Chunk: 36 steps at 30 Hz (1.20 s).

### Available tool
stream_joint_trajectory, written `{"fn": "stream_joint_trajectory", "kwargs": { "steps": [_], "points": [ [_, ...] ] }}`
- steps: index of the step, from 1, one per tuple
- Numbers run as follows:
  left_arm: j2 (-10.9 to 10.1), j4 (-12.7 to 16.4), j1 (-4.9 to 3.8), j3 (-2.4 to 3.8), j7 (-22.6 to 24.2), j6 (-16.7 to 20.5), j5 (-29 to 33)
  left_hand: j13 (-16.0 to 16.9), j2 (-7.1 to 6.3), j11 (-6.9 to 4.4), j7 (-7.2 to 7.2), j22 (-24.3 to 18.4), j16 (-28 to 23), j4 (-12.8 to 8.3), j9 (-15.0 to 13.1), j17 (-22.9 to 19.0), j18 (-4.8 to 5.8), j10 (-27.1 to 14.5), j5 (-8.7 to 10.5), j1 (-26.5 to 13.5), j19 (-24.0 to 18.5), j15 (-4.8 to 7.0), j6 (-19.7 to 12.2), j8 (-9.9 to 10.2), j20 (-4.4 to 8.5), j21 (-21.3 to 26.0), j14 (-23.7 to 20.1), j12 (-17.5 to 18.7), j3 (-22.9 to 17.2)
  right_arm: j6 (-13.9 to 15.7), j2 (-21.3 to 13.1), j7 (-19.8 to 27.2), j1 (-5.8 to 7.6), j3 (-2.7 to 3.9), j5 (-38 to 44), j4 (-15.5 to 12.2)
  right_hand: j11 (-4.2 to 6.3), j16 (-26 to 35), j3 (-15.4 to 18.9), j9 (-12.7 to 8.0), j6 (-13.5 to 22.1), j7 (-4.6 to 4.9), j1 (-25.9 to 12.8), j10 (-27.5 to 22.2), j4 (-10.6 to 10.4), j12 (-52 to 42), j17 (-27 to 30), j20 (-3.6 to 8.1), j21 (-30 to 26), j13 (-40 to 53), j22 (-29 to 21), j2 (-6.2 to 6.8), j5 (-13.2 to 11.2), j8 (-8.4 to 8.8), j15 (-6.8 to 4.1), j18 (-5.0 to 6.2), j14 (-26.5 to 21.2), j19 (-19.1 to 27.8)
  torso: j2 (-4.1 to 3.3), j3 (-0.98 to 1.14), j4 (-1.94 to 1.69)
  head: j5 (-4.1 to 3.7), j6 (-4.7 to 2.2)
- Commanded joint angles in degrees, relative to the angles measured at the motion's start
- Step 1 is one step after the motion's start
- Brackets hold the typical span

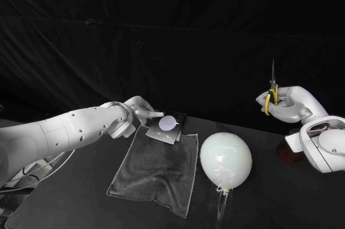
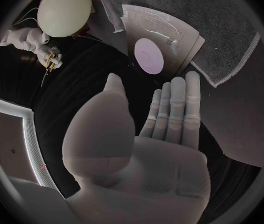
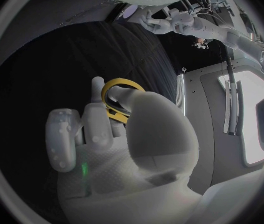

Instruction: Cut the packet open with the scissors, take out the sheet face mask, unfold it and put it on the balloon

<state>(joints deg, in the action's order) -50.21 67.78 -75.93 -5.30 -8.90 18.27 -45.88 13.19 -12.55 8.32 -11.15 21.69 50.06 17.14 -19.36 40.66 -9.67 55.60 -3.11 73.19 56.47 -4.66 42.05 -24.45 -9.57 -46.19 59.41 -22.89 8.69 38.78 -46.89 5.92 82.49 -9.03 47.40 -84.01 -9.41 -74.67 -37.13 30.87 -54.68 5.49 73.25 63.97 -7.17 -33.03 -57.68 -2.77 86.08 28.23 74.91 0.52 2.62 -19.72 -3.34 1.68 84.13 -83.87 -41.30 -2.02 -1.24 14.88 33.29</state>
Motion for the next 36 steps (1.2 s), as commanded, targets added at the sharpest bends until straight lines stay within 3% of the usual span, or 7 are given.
{"fn": "stream_joint_trajectory", "kwargs": {
  "steps": [1, 5, 13, 19, 27, 30, 36],
  "points": [
    [0.9, -0.4, -0.01, 0.04, -7.6, 0.0, -6.1, 5.4, -0.64, -0.1, -1.08, 3.7, 6.9, -0.3, -3.2, 4.0, -0.56, -4.1, 0.18, -1.4, -0.2, 0.39, -3.2, -5.7, 0.31, -5.7, -0.1, -8.6, 0.3, -0.1, -0.3, 1.0, 0.01, 0.05, -0.2, -0.5, 9.25, 0.2, -0.3, 0.1, -0.1, -0.44, 0.5, 17.0, -0.2, -0.2, 0.0, 0.15, -0.1, 0.1, 11.9, -0.4, 0.2, -0.18, -0.36, -0.44, 0.2, -3.0, 0.0, -0.06, -0.14, 0.03, 0.11],
    [2.0, -1.1, 0.0, 0.05, -10.0, 0.2, -9.1, 10.4, -0.53, 0.3, -1.29, 6.6, 9.6, 0.2, -5.8, 4.9, -0.83, -9.8, 0.16, -1.4, -3.8, -0.18, -7.0, -11.7, -0.17, -9.4, -2.3, -17.4, 0.2, -0.2, -0.7, 0.9, 0.0, 0.05, -0.2, -1.1, 9.25, 0.3, -0.3, 0.1, -0.1, -0.45, 0.5, 17.0, -0.2, -0.2, 0.0, 0.15, -0.2, 0.1, 11.8, -0.4, 0.2, -0.18, -0.36, -0.43, 0.2, -3.0, -0.01, -0.08, 0.0, 0.15, 0.24],
    [3.8, -1.9, 0.01, 0.05, -12.4, -0.3, -13.8, 11.7, -0.13, 0.52, -1.62, 7.4, 9.8, 0.0, -6.4, 4.3, -0.79, -12.3, 0.17, -0.4, -5.6, -0.37, -9.0, -14.3, -0.7, -10.4, -3.5, -20.9, -0.1, -0.3, -0.9, 0.8, 0.0, 0.05, 0.0, -1.5, 9.25, 0.3, -0.3, 0.1, -0.2, -0.46, 0.5, 16.9, -0.2, -0.2, 0.1, 0.14, -0.2, 0.1, 11.8, -0.38, 0.2, -0.2, -0.35, -0.41, 0.2, -2.9, -0.05, -0.06, -0.05, -0.24, 0.5],
    [2.6, 0.0, 0.01, 0.04, -2.0, 5.1, -11.8, 9.4, 4.18, 0.6, -1.1, 5.0, 3.2, 0.1, -5.4, -0.4, -0.85, -13.8, 0.23, 9.9, -9.8, -0.6, -7.9, -16.4, -1.41, -6.1, -9.0, -20.3, -3.6, -0.3, -0.9, 0.8, 0.0, 0.05, 0.0, -1.3, 9.26, 0.3, -0.3, 0.1, -0.2, -0.46, 0.5, 16.9, -0.2, -0.1, 0.1, 0.14, -0.2, 0.1, 11.8, -0.38, 0.2, -0.21, -0.35, -0.41, 0.2, -3.0, 0.01, 0.0, 0.05, -0.1, 0.7],
    [-1.4, 4.9, 1.23, -1.04, 18.2, 13.3, -10.8, 3.2, 6.56, -1.01, 0.59, 1.6, -2.7, -0.6, -0.6, -5.7, -0.57, -7.5, 0.24, 21.1, -12.2, 0.36, -2.3, -12.3, -1.28, -0.5, -8.0, -14.5, -6.5, -0.4, -0.6, 0.6, 0.0, 0.05, 0.1, -1.1, 9.26, 0.3, -0.3, 0.1, -0.2, -0.46, 0.5, 16.9, -0.2, -0.1, 0.0, 0.14, -0.2, 0.1, 11.8, -0.37, 0.2, -0.22, -0.35, -0.41, 0.2, -2.9, -0.1, 0.04, 0.14, 0.02, 0.75],
    [-2.5, 6.7, 2.21, -1.82, 24.4, 15.0, -9.5, -2.2, 6.87, -0.14, -0.5, -3.0, -10.4, -0.6, 3.2, -11.1, 0.02, -5.1, 0.44, 22.7, -16.7, -0.74, 0.3, -7.9, -3.91, 7.3, -9.4, -7.6, -6.3, -0.5, -0.6, 0.6, 0.0, 0.05, 0.1, -0.9, 9.26, 0.3, -0.3, 0.1, -0.2, -0.46, 0.5, 16.9, -0.2, -0.1, 0.1, 0.14, -0.2, 0.1, 11.8, -0.36, 0.2, -0.22, -0.35, -0.41, 0.1, -2.9, -0.05, -0.03, 0.04, -0.4, 0.98],
    [-3.4, 8.4, 4.53, -3.38, 31.1, 16.5, -9.6, -6.1, 6.74, 1.28, -0.95, -7.0, -18.8, -0.5, 5.5, -15.7, -0.05, -4.9, 0.37, 23.4, -19.6, -2.55, 0.9, -4.6, -6.08, 14.0, -11.8, -1.8, -6.2, -0.6, -0.7, 0.4, 0.0, 0.05, 0.1, -0.4, 9.26, 0.3, -0.2, 0.2, -0.2, -0.46, 0.5, 16.9, -0.1, -0.1, 0.0, 0.14, -0.3, 0.1, 11.8, -0.35, 0.2, -0.23, -0.35, -0.4, 0.2, -2.9, -0.05, -0.1, 0.0, -0.83, 1.09]
  ]
}}
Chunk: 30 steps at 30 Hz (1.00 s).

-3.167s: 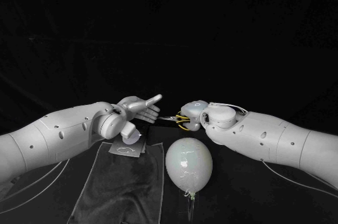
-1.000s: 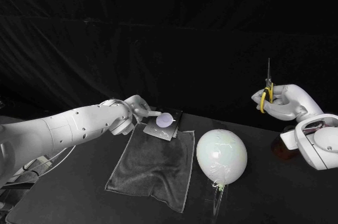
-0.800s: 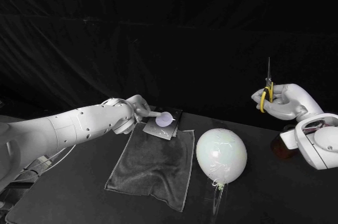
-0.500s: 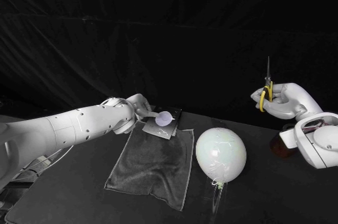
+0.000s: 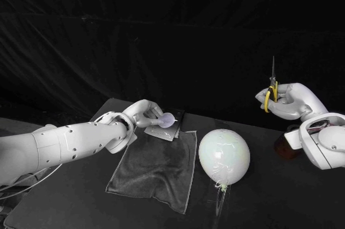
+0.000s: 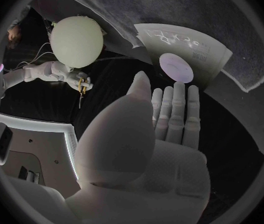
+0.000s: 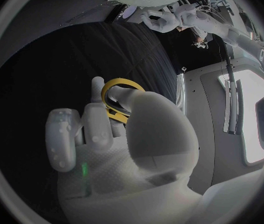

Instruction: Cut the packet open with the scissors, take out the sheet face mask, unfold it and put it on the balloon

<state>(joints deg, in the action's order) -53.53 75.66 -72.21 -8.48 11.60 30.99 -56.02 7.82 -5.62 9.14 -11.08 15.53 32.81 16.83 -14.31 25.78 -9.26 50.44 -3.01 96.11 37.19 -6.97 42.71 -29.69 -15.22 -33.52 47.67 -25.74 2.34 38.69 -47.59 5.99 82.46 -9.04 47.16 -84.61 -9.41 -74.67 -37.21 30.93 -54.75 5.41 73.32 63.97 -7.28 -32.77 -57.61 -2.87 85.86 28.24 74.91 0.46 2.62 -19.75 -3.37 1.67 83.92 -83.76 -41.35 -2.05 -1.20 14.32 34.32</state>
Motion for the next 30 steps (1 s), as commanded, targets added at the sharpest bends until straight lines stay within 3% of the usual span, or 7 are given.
{"fn": "stream_joint_trajectory", "kwargs": {
  "steps": [1, 3, 4, 7, 10, 19, 30],
  "points": [
    [0.0, 0.5, 1.27, -0.32, 10.8, 3.6, -0.5, -2.0, -1.34, 1.21, -0.65, -2.6, -5.4, -0.2, 1.1, -2.5, 0.53, -1.3, 0.28, -0.4, -3.3, -1.66, -0.8, 1.9, -1.15, 4.6, -3.9, 3.4, 0.8, -0.6, -0.1, 0.3, 0.03, 0.05, 0.3, 0.2, 9.26, 0.3, -0.2, 0.1, -0.1, -0.38, 0.4, 16.9, 0.0, -0.3, 0.0, 0.23, 0.0, 0.1, 11.8, -0.3, 0.2, -0.2, -0.32, -0.4, 0.4, -3.0, 0.01, -0.08, 0.0, -0.29, 0.09],
    [0.1, 0.3, 1.82, -0.45, 10.5, 3.0, -2.3, -3.9, -3.62, 2.33, 0.91, -5.9, -10.7, -0.1, 2.1, -5.2, 2.56, -2.8, 0.18, -1.7, -9.1, -3.37, -2.4, 4.0, -1.52, 10.9, -8.2, 7.2, 1.5, -0.7, -0.1, 0.3, 0.03, 0.05, 0.3, 0.2, 9.26, 0.3, -0.2, 0.1, -0.1, -0.38, 0.4, 16.9, 0.0, -0.3, 0.0, 0.23, 0.0, 0.1, 11.8, -0.3, 0.2, -0.2, -0.32, -0.4, 0.4, -3.0, -0.02, -0.07, 0.07, -0.33, 0.12],
    [0.2, 0.1, 2.15, -0.52, 10.1, 2.7, -3.7, -4.4, -5.74, 1.35, 1.11, -8.8, -14.3, 0.1, 2.7, -7.3, 4.12, -5.1, 0.1, -2.7, -15.8, -4.4, -3.9, 5.5, -1.62, 17.0, -12.2, 10.1, 3.2, -0.8, -0.1, 0.2, 0.03, 0.05, 0.3, 0.2, 9.26, 0.3, -0.2, 0.1, -0.1, -0.38, 0.4, 16.9, 0.0, -0.3, 0.0, 0.23, 0.0, 0.1, 11.8, -0.3, 0.2, -0.2, -0.32, -0.4, 0.4, -3.0, -0.04, -0.06, 0.15, -0.31, 0.11],
    [0.7, -0.6, 2.79, -0.64, 8.4, 2.1, -7.5, -4.5, -8.67, 1.56, 2.15, -10.0, -18.6, 0.3, 3.5, -10.5, 5.37, -9.5, 0.02, -3.1, -17.1, -4.16, -6.3, 7.5, -1.54, 19.2, -17.7, 14.0, 7.3, -0.9, -0.1, 0.2, 0.03, 0.05, 0.3, 0.2, 9.26, 0.3, -0.2, 0.1, -0.1, -0.38, 0.4, 16.9, 0.0, -0.3, 0.0, 0.23, 0.0, 0.1, 11.8, -0.3, 0.2, -0.2, -0.32, -0.4, 0.4, -3.0, -0.07, -0.08, 0.3, -0.25, 0.12],
    [1.0, -0.8, 3.11, -0.68, 6.7, 1.8, -10.0, -5.0, -11.29, -1.25, 1.81, -11.2, -23.5, 0.5, 5.1, -14.3, 5.68, -17.4, -0.06, -4.2, -19.8, -3.02, -11.9, 11.2, -1.49, 21.7, -26.2, 18.2, 9.7, -1.0, -0.1, 0.1, 0.02, 0.04, 0.3, 0.1, 9.26, 0.3, -0.2, 0.1, -0.1, -0.38, 0.4, 16.9, 0.0, -0.3, 0.0, 0.23, 0.0, 0.1, 11.8, -0.3, 0.2, -0.2, -0.32, -0.4, 0.4, -3.0, -0.14, -0.07, 0.41, -0.33, 0.05],
    [1.9, -1.0, 3.48, -0.72, 2.2, 1.1, -16.0, -5.8, -12.26, -3.54, 3.14, -13.6, -28.9, 0.4, 7.1, -19.3, 5.67, -30.8, 0.09, -6.5, -28.5, 0.72, -19.5, 15.8, -0.7, 27.7, -37.2, 23.2, 10.8, -1.3, -0.2, -0.1, 0.02, 0.04, 0.3, 0.0, 9.26, 0.3, -0.2, 0.1, -0.1, -0.38, 0.4, 16.8, 0.0, -0.3, 0.1, 0.23, -0.1, 0.1, 11.7, -0.27, 0.2, -0.21, -0.32, -0.39, 0.4, -3.0, -0.16, -0.02, 0.31, -0.74, 0.27],
    [3.8, -2.5, 3.53, -0.69, -4.6, -2.1, -21.0, -5.7, -12.2, -3.16, 2.78, -13.8, -29.3, 0.4, 7.0, -19.5, 5.28, -31.3, 0.04, -5.9, -29.2, 1.38, -19.4, 15.8, -0.11, 28.2, -37.8, 23.5, 10.6, -1.7, -0.2, -0.1, 0.01, 0.04, 0.3, -0.3, 9.26, 0.3, -0.2, 0.1, -0.1, -0.38, 0.4, 16.8, 0.0, -0.3, 0.1, 0.23, -0.1, 0.1, 11.7, -0.27, 0.2, -0.21, -0.32, -0.39, 0.4, -3.0, -0.09, 0.0, 0.28, -0.86, 0.42]
  ]
}}
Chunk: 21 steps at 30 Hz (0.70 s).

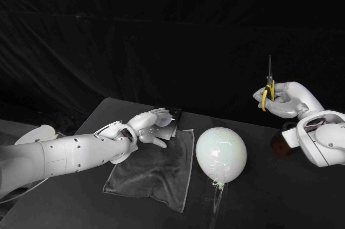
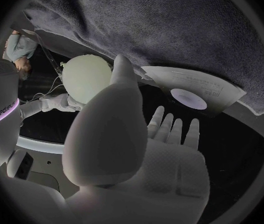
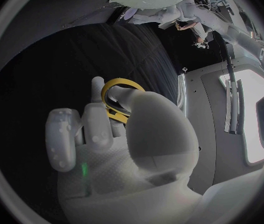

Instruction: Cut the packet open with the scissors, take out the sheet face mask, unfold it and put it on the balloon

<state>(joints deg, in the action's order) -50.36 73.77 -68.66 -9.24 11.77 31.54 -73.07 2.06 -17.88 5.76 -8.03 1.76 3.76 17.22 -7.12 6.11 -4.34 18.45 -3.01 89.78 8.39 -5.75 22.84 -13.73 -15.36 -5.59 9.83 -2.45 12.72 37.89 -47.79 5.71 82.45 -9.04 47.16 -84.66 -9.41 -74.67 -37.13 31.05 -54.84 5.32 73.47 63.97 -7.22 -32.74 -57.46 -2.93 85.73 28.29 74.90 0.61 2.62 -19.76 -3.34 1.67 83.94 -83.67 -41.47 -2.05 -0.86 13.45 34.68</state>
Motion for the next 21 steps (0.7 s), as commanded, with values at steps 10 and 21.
{"fn": "stream_joint_trajectory", "kwargs": {
  "steps": [10, 21],
  "points": [
    [2.4, -2.7, -0.02, 0.21, -7.5, -4.5, -5.3, 0.5, 0.27, 0.94, -0.96, 0.4, 1.2, 0.1, -0.9, 1.8, -0.39, 3.6, -0.06, 2.1, 1.9, -1.11, 3.1, -1.6, -0.31, -1.1, 3.8, -0.3, -1.5, -1.2, -0.2, 0.2, -0.05, 0.05, 0.3, -0.5, 9.26, 0.3, -0.2, 0.0, 0.0, -0.29, 0.3, 16.8, -0.1, -0.2, -0.2, 0.29, 0.1, 0.1, 11.8, -0.41, 0.2, -0.19, -0.35, -0.41, 0.4, -3.1, -0.03, -0.04, 0.02, -0.22, 0.1],
    [3.2, -3.0, -0.03, 0.67, -7.9, -4.8, -4.9, 0.5, 0.49, 1.64, -1.55, 0.5, 1.8, 0.1, -1.2, 2.3, -1.05, 5.3, -0.08, 3.0, 2.8, -1.37, 4.0, -1.9, -0.5, -1.6, 5.5, -0.4, -2.4, -1.4, -0.4, 0.2, -0.08, 0.05, 0.3, -0.9, 9.26, 0.3, -0.2, 0.0, 0.0, -0.29, 0.3, 16.8, -0.1, -0.1, -0.2, 0.29, 0.1, 0.1, 11.8, -0.41, 0.2, -0.19, -0.35, -0.4, 0.4, -3.1, 0.01, 0.02, -0.02, -0.36, 0.35]
  ]
}}
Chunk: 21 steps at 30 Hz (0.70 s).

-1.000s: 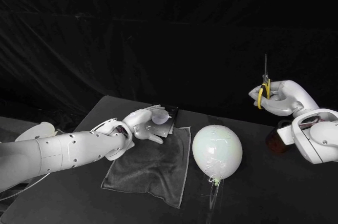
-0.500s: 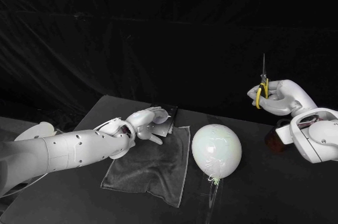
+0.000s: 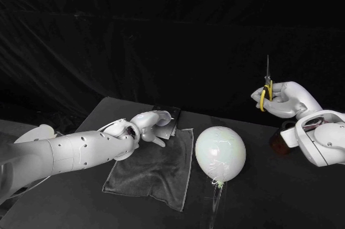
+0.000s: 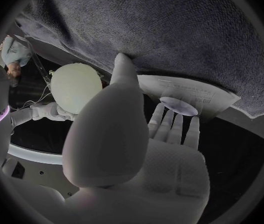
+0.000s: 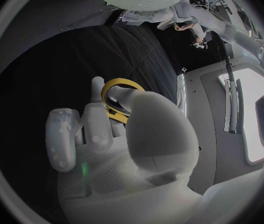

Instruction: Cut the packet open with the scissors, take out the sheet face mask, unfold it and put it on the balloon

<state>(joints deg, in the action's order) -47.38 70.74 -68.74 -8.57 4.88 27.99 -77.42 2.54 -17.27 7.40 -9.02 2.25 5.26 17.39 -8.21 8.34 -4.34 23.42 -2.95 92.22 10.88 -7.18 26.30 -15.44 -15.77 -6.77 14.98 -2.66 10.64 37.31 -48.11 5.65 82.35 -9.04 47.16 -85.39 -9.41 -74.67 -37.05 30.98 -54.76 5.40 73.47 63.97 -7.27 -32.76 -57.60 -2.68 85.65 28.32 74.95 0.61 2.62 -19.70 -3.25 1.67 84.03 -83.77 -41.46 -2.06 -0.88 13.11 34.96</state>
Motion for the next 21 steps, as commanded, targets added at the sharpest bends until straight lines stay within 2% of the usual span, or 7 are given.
{"fn": "stream_joint_trajectory", "kwargs": {
  "steps": [1, 9, 13, 21],
  "points": [
    [0.3, 0.0, 0.05, 0.02, -1.1, -1.3, -0.5, 0.1, -0.02, 0.21, -0.74, 0.1, 0.5, -0.1, -0.2, 0.3, -1.19, 0.9, -0.15, 0.8, 0.5, -0.03, 0.9, -0.4, -0.07, -0.4, 0.9, -0.3, -0.9, -0.9, -0.1, 0.2, 0.01, 0.05, 0.3, -0.2, 9.26, 0.3, -0.3, 0.1, -0.1, -0.37, 0.3, 16.8, -0.1, -0.1, 0.0, 0.03, 0.2, 0.1, 11.7, -0.41, 0.2, -0.25, -0.43, -0.4, 0.3, -3.0, 0.01, 0.04, -0.02, -0.07, 0.11],
    [0.1, 0.1, 0.05, 0.11, -1.5, -2.3, -0.1, 0.2, 0.4, 1.13, -1.62, 0.2, 1.4, -0.1, -0.7, 1.2, -1.97, 3.3, -0.15, 1.2, 1.6, -0.58, 2.8, -1.3, -0.1, -0.9, 3.7, -0.5, -2.5, -1.1, -0.2, 0.2, 0.0, 0.05, 0.3, -0.4, 9.26, 0.3, -0.3, 0.1, -0.1, -0.37, 0.3, 16.8, -0.1, -0.1, 0.0, 0.03, 0.2, 0.1, 11.7, -0.41, 0.2, -0.25, -0.43, -0.4, 0.3, -3.0, 0.04, 0.02, -0.06, -0.19, 0.16],
    [0.1, 0.2, 0.05, 0.14, -1.7, -2.7, 0.2, 0.4, 1.25, 1.66, -2.1, 0.2, 1.9, -0.1, -1.2, 1.7, -2.78, 5.5, -0.11, 1.6, 2.3, -0.98, 4.7, -2.2, -0.12, -1.2, 5.6, -0.6, -4.6, -1.1, -0.3, 0.2, 0.0, 0.05, 0.3, -0.4, 9.26, 0.3, -0.3, 0.1, -0.1, -0.37, 0.3, 16.8, -0.1, -0.1, 0.0, 0.03, 0.2, 0.1, 11.7, -0.41, 0.2, -0.25, -0.43, -0.4, 0.3, -3.0, 0.03, 0.01, -0.09, -0.16, 0.18],
    [0.0, 0.2, 0.05, 0.18, -1.7, -2.5, 0.7, 0.3, 3.01, 1.9, -2.33, 0.2, 1.8, -0.2, -1.5, 1.6, -3.82, 7.0, -0.01, 2.6, 2.8, -1.19, 5.9, -2.5, -0.32, -1.2, 6.3, -0.4, -8.7, -1.2, -0.4, 0.2, -0.02, 0.05, 0.3, -0.5, 9.26, 0.3, -0.3, 0.1, -0.1, -0.37, 0.3, 16.8, -0.1, -0.1, 0.0, 0.03, 0.2, 0.1, 11.7, -0.41, 0.2, -0.25, -0.43, -0.4, 0.3, -3.0, 0.04, 0.0, -0.06, -0.19, 0.21]
  ]
}}
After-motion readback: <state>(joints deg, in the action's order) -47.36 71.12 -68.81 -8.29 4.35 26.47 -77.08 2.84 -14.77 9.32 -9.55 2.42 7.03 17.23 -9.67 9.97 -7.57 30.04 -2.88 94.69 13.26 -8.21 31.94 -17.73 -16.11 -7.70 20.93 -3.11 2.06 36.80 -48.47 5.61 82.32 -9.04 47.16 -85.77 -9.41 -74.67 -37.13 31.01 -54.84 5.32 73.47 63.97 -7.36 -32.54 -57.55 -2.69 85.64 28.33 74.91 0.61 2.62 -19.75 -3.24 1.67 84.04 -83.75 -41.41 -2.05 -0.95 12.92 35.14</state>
